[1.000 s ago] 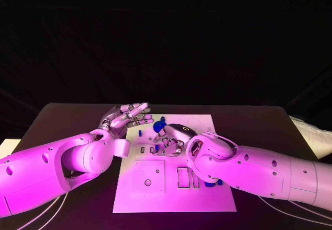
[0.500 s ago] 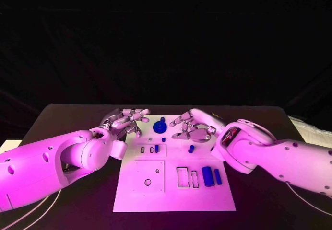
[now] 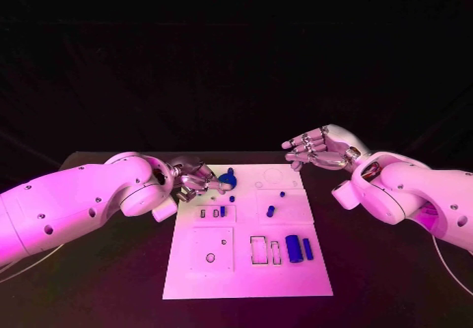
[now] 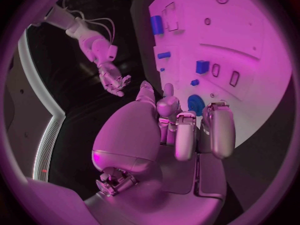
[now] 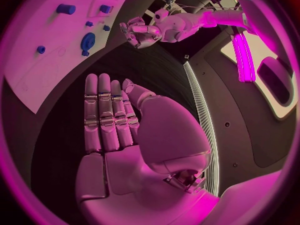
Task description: Assemble the parts on the task board
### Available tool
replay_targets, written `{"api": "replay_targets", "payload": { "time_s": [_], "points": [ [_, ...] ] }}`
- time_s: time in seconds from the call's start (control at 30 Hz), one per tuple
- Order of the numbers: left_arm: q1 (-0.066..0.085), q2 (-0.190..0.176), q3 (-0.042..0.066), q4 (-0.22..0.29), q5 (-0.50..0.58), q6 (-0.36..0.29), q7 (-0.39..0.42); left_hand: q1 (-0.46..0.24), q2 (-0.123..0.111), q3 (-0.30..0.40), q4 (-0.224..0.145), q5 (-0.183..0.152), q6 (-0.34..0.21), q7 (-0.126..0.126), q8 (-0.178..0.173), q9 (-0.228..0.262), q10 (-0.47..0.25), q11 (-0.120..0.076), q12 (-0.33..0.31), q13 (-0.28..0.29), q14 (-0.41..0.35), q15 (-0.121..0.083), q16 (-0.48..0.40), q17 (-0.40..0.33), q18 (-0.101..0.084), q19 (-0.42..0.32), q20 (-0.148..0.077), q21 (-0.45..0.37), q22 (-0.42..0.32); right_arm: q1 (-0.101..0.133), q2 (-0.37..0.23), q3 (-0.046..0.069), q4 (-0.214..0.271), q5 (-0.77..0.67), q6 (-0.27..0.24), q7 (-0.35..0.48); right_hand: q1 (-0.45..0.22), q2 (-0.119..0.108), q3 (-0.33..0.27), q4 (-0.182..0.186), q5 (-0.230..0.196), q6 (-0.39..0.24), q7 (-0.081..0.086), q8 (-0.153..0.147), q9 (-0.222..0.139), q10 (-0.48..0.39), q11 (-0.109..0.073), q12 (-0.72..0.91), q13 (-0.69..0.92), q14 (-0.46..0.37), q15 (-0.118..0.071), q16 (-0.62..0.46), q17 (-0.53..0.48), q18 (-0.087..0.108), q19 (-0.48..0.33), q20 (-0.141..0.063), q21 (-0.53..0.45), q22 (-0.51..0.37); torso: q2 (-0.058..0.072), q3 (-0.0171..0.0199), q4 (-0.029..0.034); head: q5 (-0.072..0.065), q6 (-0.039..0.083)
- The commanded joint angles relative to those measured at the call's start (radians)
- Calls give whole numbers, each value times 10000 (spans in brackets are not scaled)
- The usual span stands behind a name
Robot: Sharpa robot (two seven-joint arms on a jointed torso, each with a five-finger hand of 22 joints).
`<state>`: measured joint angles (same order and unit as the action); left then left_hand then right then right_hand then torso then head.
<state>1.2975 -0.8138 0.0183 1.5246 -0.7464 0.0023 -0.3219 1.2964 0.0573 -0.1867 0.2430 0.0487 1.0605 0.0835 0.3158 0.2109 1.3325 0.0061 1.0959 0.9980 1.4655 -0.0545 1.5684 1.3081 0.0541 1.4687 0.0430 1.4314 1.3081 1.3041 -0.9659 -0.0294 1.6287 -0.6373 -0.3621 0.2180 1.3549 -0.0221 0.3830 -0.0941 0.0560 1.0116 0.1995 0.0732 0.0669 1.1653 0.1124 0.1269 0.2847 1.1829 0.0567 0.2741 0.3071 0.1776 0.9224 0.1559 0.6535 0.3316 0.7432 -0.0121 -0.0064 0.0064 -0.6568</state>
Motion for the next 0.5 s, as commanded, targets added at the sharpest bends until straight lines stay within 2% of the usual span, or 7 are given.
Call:
{"api": "replay_targets", "payload": {
  "time_s": [0.03, 0.07, 0.1, 0.13, 0.23, 0.27, 0.5],
  "points": [
    [82, 297, -2, -174, -2522, 1570, -2018, -164, -19, -173, 297, 39, -111, -88, 595, 433, 172, -30, 570, 658, 1053, -94, 24, 2627, -145, 357, 28, 266, 720, 18, -21, -1, -141, 1410, 747, 823, -181, -120, 106, -44, 18, 90, -97, -33, 3, 452, -34, -361, -596, 522, -51, -443, -423, 97, 556, -79, -344, -317, -77, 55, -21, 40, -36],
    [102, 394, -3, -232, -2641, 1639, -2164, -192, -45, -271, 389, 73, -179, -117, 895, 673, 213, -95, 746, 868, 1053, -102, 24, 2627, -169, 396, 0, 366, 871, 21, -28, -1, -169, 1456, 754, 850, -219, -159, 112, -86, 39, 137, -128, -29, 5, 650, -105, -481, -815, 800, -105, -594, -574, 74, 893, -145, -465, -452, -93, 57, -13, 57, -53],
    [121, 486, -5, -284, -2740, 1685, -2296, -148, -28, -424, 462, -10, -527, -180, 1484, 1195, 190, -163, 930, 1110, 1053, -154, 24, 2627, -182, 397, -45, 446, 979, 23, -31, -1, -192, 1491, 732, 867, -245, -172, 95, -93, 26, 139, -148, -36, 2, 768, -91, -492, -876, 959, -147, -611, -607, 91, 1017, -174, -500, -495, -99, 59, -10, 68, -60],
    [136, 569, -6, -325, -2823, 1714, -2416, -236, -14, -494, 462, -12, -611, -179, 1628, 1326, 189, -119, 966, 1174, 1053, -155, 24, 2627, -193, 406, -41, 476, 1030, 25, -30, -1, -208, 1518, 668, 879, -270, -197, 61, -106, 35, 156, -179, -34, 3, 890, -124, -506, -936, 1178, -201, -606, -626, 89, 1213, -212, -494, -520, -105, 67, -13, 75, -72],
    [167, 785, -9, -441, -3019, 1716, -2689, -485, -53, -700, 480, -6, -725, -205, 1956, 1619, 250, -160, 1102, 1354, 1053, -164, 24, 2627, -217, 442, -53, 557, 1164, 29, -18, -2, -245, 1488, 403, 915, -305, -316, -125, -185, 38, 134, -304, -55, -6, 1517, -311, -328, -933, 2065, -439, -332, -538, 87, 1966, -399, -192, -427, -99, 81, -30, 91, -88],
    [178, 853, -10, -485, -3073, 1698, -2757, -625, -30, -829, 515, -19, -855, -240, 2230, 1881, 279, -209, 1173, 1455, 1053, -196, 24, 2627, -225, 453, -88, 595, 1225, 29, -14, -2, -260, 1455, 335, 920, -308, -344, -173, -209, 43, 113, -339, -61, -8, 1682, -362, -258, -898, 2235, -486, -236, -499, 86, 2105, -449, -105, -388, -97, 74, -30, 95, -86],
    [239, 1216, -12, -769, -3241, 1771, -3140, -1010, -127, -1160, 484, -22, -1064, -338, 2767, 2410, 403, -278, 1390, 1736, 1053, -274, 24, 2627, -278, 536, -158, 742, 1474, 31, 16, -2, -329, 1335, -28, 889, -470, -457, -383, -197, 116, 39, -416, -70, -11, 2037, -467, -103, -746, 2521, -589, 29, -378, 61, 2386, -560, 133, -264, -89, 58, -21, 104, -114]
  ]
}}
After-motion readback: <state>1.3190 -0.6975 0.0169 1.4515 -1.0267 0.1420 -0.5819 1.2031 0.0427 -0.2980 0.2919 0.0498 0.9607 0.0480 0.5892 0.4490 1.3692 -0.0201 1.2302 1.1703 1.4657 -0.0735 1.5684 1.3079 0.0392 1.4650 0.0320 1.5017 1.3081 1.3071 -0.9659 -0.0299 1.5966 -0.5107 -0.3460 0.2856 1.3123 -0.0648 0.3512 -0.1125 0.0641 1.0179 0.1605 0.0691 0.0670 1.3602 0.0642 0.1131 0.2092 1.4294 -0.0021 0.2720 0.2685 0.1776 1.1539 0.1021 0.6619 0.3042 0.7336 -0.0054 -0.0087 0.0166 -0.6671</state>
